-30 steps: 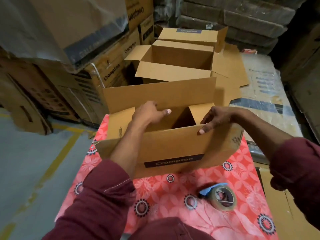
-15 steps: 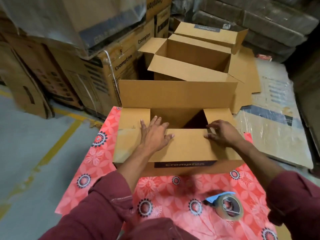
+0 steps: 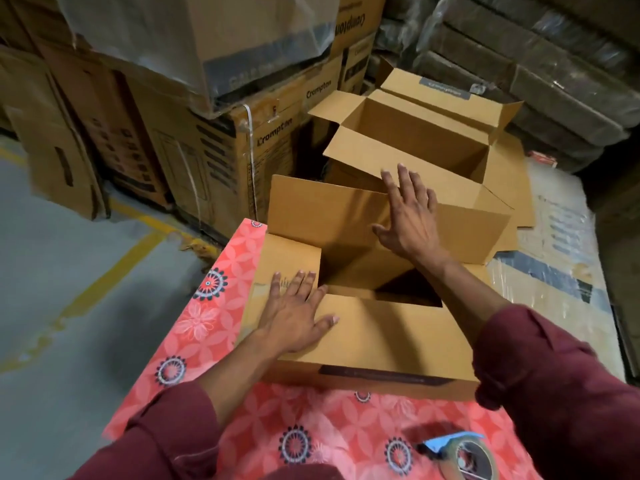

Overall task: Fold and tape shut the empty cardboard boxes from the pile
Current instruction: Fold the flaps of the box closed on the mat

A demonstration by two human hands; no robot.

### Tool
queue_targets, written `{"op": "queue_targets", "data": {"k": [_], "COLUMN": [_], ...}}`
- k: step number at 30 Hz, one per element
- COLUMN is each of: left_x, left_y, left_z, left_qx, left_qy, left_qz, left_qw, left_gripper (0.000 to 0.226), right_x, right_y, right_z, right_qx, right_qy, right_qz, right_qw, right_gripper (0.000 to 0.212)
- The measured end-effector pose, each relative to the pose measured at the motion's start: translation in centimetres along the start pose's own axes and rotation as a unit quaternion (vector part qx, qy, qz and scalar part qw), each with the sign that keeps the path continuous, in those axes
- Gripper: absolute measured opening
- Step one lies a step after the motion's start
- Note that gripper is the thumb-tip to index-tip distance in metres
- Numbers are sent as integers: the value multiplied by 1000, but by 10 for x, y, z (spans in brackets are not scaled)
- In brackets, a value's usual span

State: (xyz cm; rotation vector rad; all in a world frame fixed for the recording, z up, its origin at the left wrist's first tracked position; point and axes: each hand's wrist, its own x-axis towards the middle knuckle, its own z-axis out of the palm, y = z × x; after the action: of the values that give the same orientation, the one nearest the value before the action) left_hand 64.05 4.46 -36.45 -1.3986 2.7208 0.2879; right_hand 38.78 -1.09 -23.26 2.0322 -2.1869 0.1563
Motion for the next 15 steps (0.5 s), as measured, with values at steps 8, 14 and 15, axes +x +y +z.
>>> {"op": "queue_targets", "data": {"k": [8,14,15], "left_x": [-33,-60,-64], "left_y": [-15,-14,-15], "left_z": [11,23,27], "left_qx": [-85,-102,-96], "left_qy": [213,316,307], "left_qz": [59,80,80], "left_qw": [972,940,943], "left_gripper": [60,37,40], "right_x": [-33,-100,-107], "right_y": [-33,-46,-46], "right_z": [3,30,37], "right_qx": [56,95,97], "right_qy": [-2,-69,-72], "right_qz": [-57,-70,-76], "right_qw": [997,991,990], "right_gripper": [49,60,63]}}
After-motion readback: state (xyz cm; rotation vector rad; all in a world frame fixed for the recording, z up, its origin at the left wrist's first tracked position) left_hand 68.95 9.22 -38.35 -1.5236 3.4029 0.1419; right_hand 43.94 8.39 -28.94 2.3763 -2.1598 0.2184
